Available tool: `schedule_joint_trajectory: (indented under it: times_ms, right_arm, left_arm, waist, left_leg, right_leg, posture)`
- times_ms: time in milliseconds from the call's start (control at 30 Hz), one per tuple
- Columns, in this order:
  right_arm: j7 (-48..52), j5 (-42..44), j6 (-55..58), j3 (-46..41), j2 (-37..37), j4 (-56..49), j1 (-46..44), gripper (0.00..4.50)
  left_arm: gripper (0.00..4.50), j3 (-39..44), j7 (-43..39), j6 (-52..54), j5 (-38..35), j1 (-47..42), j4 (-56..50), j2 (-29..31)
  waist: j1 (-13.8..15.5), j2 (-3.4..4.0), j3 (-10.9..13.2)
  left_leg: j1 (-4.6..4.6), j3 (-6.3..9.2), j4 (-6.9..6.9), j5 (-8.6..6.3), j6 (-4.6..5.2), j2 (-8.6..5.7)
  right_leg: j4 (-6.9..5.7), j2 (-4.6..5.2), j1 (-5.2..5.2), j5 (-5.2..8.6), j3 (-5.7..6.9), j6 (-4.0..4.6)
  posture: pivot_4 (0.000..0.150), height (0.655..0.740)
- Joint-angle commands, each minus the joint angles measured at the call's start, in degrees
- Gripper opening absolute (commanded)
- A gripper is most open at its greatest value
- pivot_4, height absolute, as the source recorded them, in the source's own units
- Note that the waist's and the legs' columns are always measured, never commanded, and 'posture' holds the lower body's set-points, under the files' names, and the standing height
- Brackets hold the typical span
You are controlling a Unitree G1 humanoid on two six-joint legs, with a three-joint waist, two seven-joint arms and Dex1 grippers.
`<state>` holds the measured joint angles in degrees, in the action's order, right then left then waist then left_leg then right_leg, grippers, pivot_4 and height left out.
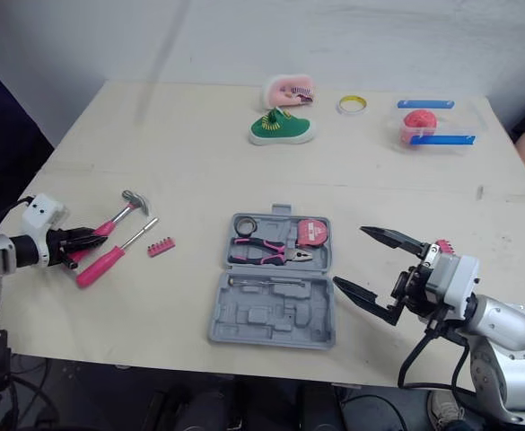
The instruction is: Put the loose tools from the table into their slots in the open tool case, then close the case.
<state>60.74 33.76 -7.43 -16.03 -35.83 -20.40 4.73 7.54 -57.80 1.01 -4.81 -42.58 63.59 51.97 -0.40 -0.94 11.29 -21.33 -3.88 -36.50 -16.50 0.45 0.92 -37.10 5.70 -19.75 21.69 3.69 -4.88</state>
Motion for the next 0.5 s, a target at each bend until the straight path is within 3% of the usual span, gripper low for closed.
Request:
schedule_joint_trajectory:
  times_ms: [33,267,500]
  right_arm:
    - [1.8,-0.2,-0.8,-0.6,-1.6,0.1,0.2,4.50]
    - [3.1,-0.4,-0.3,-1.1,-2.8,0.2,1.3,4.50]
    - [3.5,-0.7,0.4,-1.1,-4.0,-0.8,2.6,4.50]
  left_arm:
    - [0.53,3.1,-5.1,-3.8,-4.3,-0.1,-8.7,1.0]
    - [0.53,3.6,-15.6,-1.6,-11.8,6.0,-34.1,1.6]
    - [0.53,-0.1,-16.8,10.8,-17.0,11.0,-58.6,-0.1]
  waist:
    - [0.1,-0.21,0.1]
    - [0.2,-0.30,0.2]
    - [0.1,-0.28,0.2]
  left_leg:
    - [-0.03,0.00,0.00,0.02,-0.04,0.00]
    - [-0.65,0.16,-0.66,-0.08,0.10,0.01]
    - [-0.78,0.23,-0.75,-0.09,0.13,0.00]
  right_leg:
    - [0.03,0.00,-0.01,0.00,0.01,0.00]
    - [0.02,0.04,-0.12,-0.07,0.15,-0.11]
    - [0.13,0.03,-0.15,-0.10,0.18,-0.16]
  posture:
    - [0.150,0.7400]
    - [0.150,0.7400]
    - [0.150,0.7400]
